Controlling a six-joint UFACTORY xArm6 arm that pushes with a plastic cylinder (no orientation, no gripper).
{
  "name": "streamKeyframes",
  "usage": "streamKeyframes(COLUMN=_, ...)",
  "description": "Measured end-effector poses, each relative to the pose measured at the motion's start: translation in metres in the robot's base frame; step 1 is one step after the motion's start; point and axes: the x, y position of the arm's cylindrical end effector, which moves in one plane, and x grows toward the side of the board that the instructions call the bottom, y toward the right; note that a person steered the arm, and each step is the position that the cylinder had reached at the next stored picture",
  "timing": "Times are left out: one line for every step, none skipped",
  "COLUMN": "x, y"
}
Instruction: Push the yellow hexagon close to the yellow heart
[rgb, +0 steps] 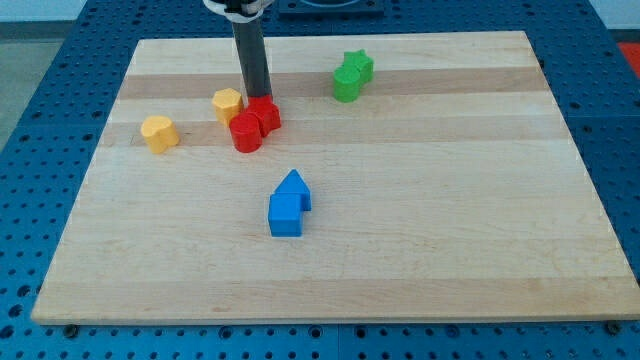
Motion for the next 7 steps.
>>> streamKeyframes(x=-0.003, y=-0.004)
streamKeyframes(x=-0.004, y=-0.019)
streamKeyframes(x=0.001, y=-0.045)
streamKeyframes(x=0.003, y=-0.07)
streamKeyframes(x=0.006, y=-0.087)
streamKeyframes(x=0.006, y=-0.088)
streamKeyframes(x=-0.002, y=-0.082)
